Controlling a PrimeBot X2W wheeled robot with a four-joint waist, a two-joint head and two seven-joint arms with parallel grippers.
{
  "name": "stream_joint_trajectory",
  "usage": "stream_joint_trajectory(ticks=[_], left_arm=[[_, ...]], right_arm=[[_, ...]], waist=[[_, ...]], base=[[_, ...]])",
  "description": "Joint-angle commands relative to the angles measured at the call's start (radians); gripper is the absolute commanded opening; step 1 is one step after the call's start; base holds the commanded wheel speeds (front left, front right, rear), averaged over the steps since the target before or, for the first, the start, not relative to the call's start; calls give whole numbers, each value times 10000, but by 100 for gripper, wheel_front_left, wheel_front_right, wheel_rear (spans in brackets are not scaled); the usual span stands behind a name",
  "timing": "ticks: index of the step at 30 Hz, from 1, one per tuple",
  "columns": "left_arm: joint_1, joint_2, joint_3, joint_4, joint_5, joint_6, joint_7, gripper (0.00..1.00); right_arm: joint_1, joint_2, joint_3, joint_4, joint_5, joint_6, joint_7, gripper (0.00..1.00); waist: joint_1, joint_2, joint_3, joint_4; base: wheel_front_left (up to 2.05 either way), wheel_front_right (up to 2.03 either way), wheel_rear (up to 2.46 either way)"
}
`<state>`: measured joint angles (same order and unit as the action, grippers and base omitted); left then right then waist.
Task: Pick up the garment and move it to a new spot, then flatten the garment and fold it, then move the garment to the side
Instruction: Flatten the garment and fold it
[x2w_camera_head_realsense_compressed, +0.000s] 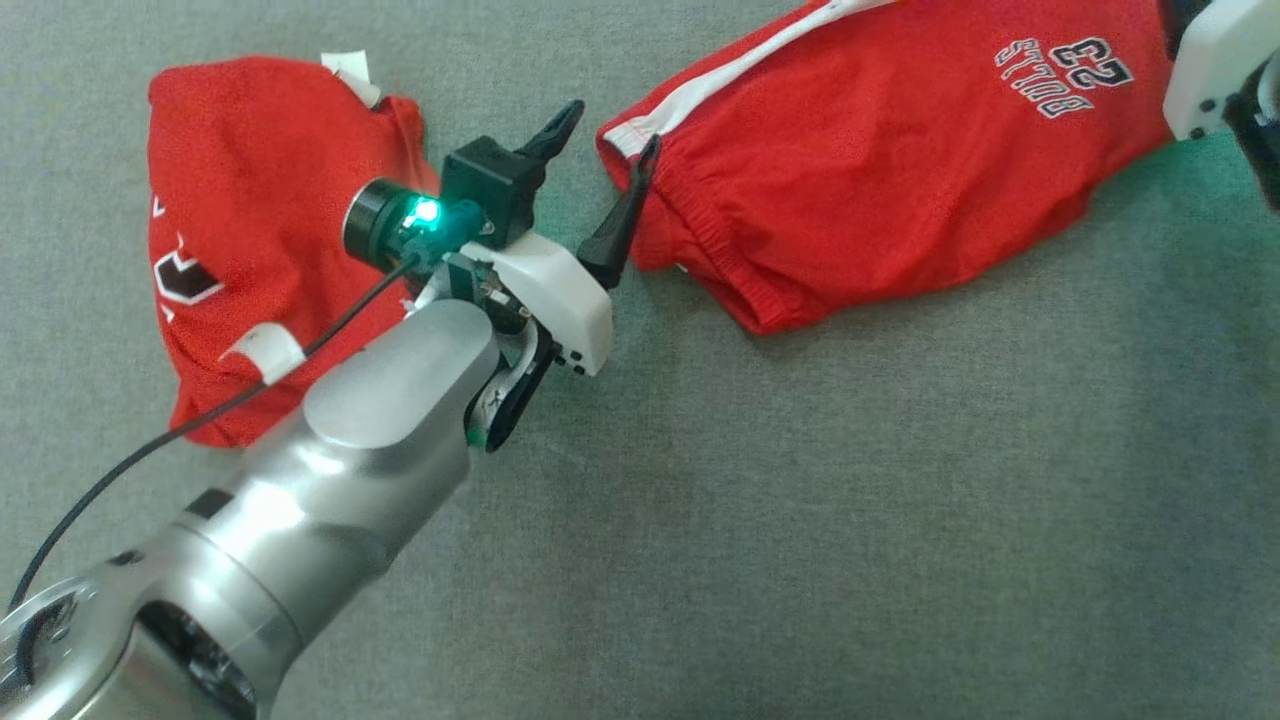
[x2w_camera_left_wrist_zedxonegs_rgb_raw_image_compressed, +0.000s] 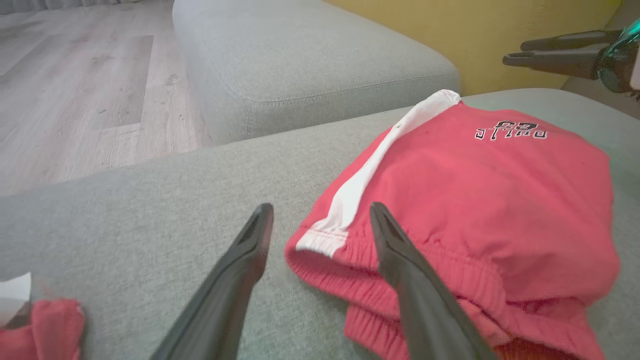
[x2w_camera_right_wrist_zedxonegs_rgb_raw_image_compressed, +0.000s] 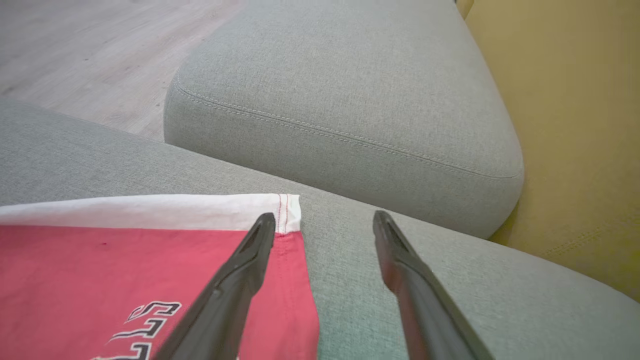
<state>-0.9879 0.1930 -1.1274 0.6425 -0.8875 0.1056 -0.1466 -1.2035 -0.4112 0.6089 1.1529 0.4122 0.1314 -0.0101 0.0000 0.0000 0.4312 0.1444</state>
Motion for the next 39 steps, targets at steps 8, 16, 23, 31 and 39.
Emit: stream_joint_trajectory(ticks=[8,16,23,31,39], left_arm=[[-463,288,662,-16,100,239,-678,100],[523,602,2212,-993,234,1062,-1141,100],[3043,745,4212,-3016,1726,1923,-1149,100],[5544,397,5307,-3733,2770,2167,-1150,100],[7589,-206,6447,-3961,3761,1550,-1151,100]], right_arm=[[-52,181,-401,-71,602,-7,-1467,100],[1221,684,-1632,-1229,1483,-7,-2495,100],[4194,1716,-3980,-4117,531,-7,-2514,100],[7776,3217,-5849,-6311,-815,-7,-2515,100],[10191,3601,-6093,-7818,-1116,-7,-2516,100]], waist=[[0,0,-980,-416],[0,0,-2238,-909],[0,0,-3038,-1262],[0,0,-3485,-1365],[0,0,-3788,-1410]], base=[[0,0,0],[0,0,0],[0,0,0],[0,0,0],[0,0,0]])
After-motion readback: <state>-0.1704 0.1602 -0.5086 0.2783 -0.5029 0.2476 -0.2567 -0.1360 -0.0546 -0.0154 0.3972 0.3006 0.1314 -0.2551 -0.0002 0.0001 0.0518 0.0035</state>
